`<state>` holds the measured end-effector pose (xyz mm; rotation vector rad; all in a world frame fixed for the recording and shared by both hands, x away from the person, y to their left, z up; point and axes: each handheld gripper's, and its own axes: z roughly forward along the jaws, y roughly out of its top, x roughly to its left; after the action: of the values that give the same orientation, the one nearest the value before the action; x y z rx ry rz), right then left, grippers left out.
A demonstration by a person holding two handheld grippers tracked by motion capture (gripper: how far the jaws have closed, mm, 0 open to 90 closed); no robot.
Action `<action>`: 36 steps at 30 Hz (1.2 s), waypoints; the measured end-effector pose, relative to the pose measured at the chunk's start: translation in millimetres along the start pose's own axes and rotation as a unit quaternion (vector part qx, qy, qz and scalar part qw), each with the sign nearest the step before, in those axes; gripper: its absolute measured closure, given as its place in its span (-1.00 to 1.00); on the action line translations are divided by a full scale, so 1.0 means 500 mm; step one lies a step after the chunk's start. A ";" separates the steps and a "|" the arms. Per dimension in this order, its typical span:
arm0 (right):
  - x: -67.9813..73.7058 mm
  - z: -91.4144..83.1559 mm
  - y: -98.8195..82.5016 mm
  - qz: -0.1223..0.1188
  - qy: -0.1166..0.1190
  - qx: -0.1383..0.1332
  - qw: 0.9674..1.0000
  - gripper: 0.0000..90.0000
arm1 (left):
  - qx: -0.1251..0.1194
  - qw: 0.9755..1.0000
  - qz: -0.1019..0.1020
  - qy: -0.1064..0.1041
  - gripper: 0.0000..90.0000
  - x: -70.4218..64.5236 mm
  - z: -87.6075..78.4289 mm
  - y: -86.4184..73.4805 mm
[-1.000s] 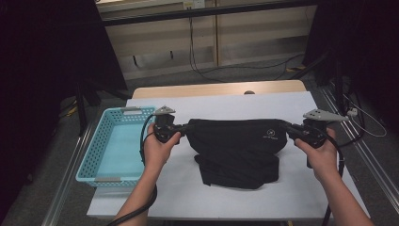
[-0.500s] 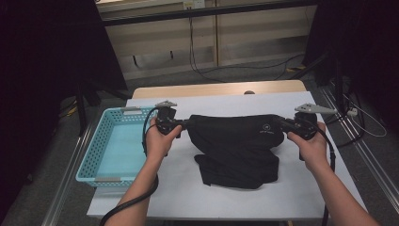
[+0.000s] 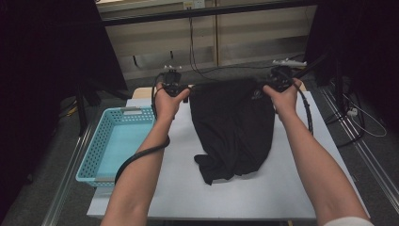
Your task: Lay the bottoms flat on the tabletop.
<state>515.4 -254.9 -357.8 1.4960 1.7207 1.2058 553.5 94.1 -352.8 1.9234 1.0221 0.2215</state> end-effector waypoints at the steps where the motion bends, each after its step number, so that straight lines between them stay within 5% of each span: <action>1: 0.008 -0.002 -0.021 -0.014 0.009 0.012 1.000 -0.38 | 0.004 1.000 0.002 -0.007 -0.45 -0.005 0.003 -0.018; 2: 0.019 -0.016 -0.067 -0.038 0.008 0.031 0.999 -0.46 | 0.017 1.000 0.009 -0.014 -0.49 -0.015 0.006 -0.053; 3: 0.019 -0.016 -0.067 -0.038 0.008 0.031 0.999 -0.46 | 0.017 1.000 0.009 -0.014 -0.52 -0.015 0.006 -0.053; 7: 0.028 -0.079 -0.172 -0.052 0.024 0.055 0.997 -0.57 | 0.037 0.999 0.016 -0.027 -0.62 -0.045 -0.002 -0.140; 16: 0.047 -0.191 -0.288 -0.064 0.023 0.070 0.995 -0.63 | 0.050 0.998 0.040 -0.027 -0.70 -0.079 -0.040 -0.235; 22: 0.051 -0.231 -0.337 -0.058 0.031 0.070 0.995 -0.63 | 0.054 0.996 0.070 -0.028 -0.73 -0.092 -0.052 -0.265; 36: 0.044 -0.262 -0.354 -0.042 0.034 0.072 0.996 -0.57 | 0.065 0.992 0.095 -0.046 -0.74 -0.127 -0.051 -0.312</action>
<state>315.7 -264.0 -453.4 1.4627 1.9312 1.1211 411.5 100.8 -446.5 2.1309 0.8108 0.1766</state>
